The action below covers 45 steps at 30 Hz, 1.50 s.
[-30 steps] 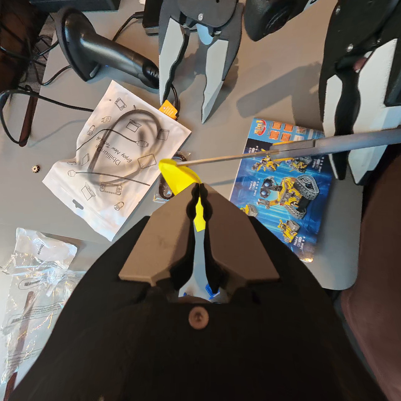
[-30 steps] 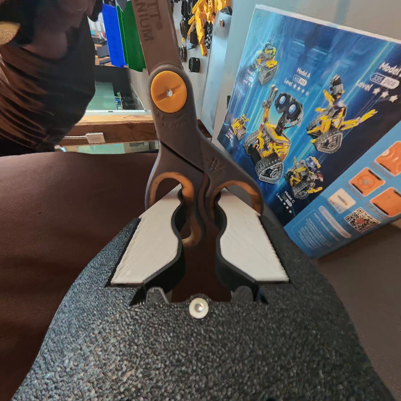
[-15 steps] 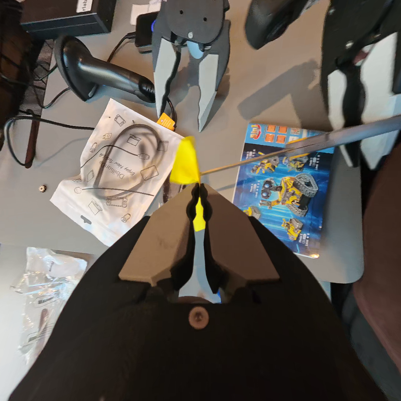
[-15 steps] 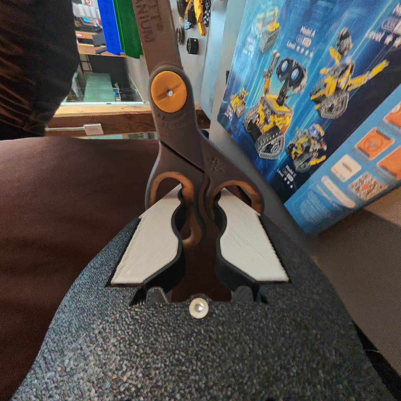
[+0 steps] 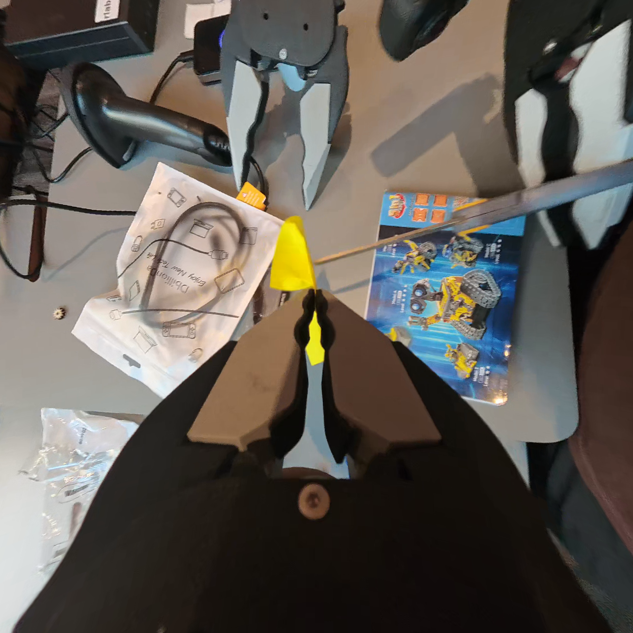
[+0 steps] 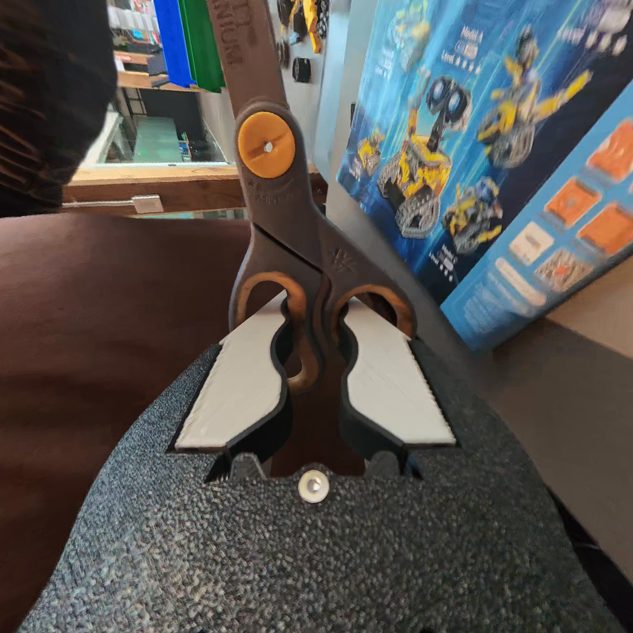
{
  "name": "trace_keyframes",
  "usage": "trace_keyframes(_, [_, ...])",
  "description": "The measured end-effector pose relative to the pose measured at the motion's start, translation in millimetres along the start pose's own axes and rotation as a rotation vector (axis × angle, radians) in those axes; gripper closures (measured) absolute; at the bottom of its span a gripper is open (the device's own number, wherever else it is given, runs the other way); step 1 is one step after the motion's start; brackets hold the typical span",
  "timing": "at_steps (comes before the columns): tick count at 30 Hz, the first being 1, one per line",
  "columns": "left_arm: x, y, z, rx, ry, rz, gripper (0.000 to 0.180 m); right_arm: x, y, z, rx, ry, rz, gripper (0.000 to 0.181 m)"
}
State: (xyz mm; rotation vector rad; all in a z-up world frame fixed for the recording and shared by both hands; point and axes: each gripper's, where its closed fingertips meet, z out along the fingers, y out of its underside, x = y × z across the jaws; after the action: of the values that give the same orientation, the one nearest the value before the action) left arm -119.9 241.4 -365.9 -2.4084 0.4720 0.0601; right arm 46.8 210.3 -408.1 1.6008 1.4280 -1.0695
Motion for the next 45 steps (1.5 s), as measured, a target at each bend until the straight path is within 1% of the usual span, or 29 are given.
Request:
trace_keyframes(5, [-3.2, 0.0, -3.7, -0.010, -0.003, 0.026, 0.180, 5.6, 52.3, 1.5, -0.047, -0.023, 0.075, 0.162])
trace_keyframes(7, [5.2, -1.9, -1.6, -0.004, 0.014, 0.033, 0.180, 3.6, 39.3, 1.9, -0.027, -0.039, 0.072, 0.163])
trace_keyframes(10, [17.1, -4.5, 3.7, -0.003, 0.027, 0.053, 0.180, -0.3, -7.9, -0.9, -0.001, -0.006, -0.011, 0.162])
trace_keyframes(12, [14.3, -4.5, 4.9, -0.010, 0.023, 0.055, 0.180, -2.0, -26.1, -2.7, 0.012, 0.001, -0.027, 0.162])
trace_keyframes(17, [0.1, -2.9, 0.1, -0.013, 0.001, 0.046, 0.180, 2.3, 17.0, -3.9, -0.030, 0.001, 0.012, 0.162])
trace_keyframes(19, [0.9, -0.5, -1.0, -0.012, 0.002, 0.036, 0.180, 3.0, 27.2, -4.6, -0.021, -0.010, 0.033, 0.162])
trace_keyframes(26, [16.4, 1.4, 2.6, 0.002, 0.029, 0.012, 0.180, -10.6, -34.4, -8.1, 0.043, 0.005, -0.055, 0.162])
trace_keyframes(28, [11.5, 3.9, 1.9, 0.001, 0.012, 0.000, 0.180, -10.5, -33.3, -13.1, 0.049, 0.021, -0.059, 0.162])
trace_keyframes(31, [1.1, 14.3, 4.6, -0.005, -0.004, -0.095, 0.180, -7.6, -14.8, -20.3, 0.066, 0.043, -0.047, 0.162])
trace_keyframes(34, [2.0, 34.0, 18.5, -0.037, 0.073, -0.328, 0.179, 4.2, 1.1, -26.1, 0.084, 0.154, -0.057, 0.162])
trace_keyframes(37, [10.4, 65.2, 36.6, -0.150, 0.145, -0.541, 0.160, 12.6, 3.1, -33.2, 0.103, 0.327, -0.119, 0.163])
trace_keyframes(38, [16.7, 67.9, 39.9, -0.153, 0.189, -0.593, 0.148, 15.4, 0.7, -37.2, 0.113, 0.401, -0.148, 0.163])
trace_keyframes(39, [19.5, 68.0, 41.8, -0.142, 0.215, -0.647, 0.132, 19.9, -2.2, -42.7, 0.118, 0.493, -0.185, 0.163])
trace_keyframes(41, [15.5, 66.6, 41.8, -0.101, 0.213, -0.723, 0.109, 28.1, -8.7, -55.2, 0.125, 0.671, -0.259, 0.163])
trace_keyframes(43, [7.8, 64.4, 37.2, -0.063, 0.192, -0.770, 0.084, 30.1, -14.9, -62.7, 0.149, 0.765, -0.290, 0.163])
trace_keyframes(44, [6.0, 64.6, 32.8, -0.065, 0.190, -0.791, 0.073, 30.8, -17.4, -65.8, 0.165, 0.799, -0.293, 0.163])
trace_keyframes(45, [4.4, 63.3, 25.9, -0.063, 0.188, -0.807, 0.068, 30.7, -19.9, -68.2, 0.183, 0.823, -0.294, 0.163])
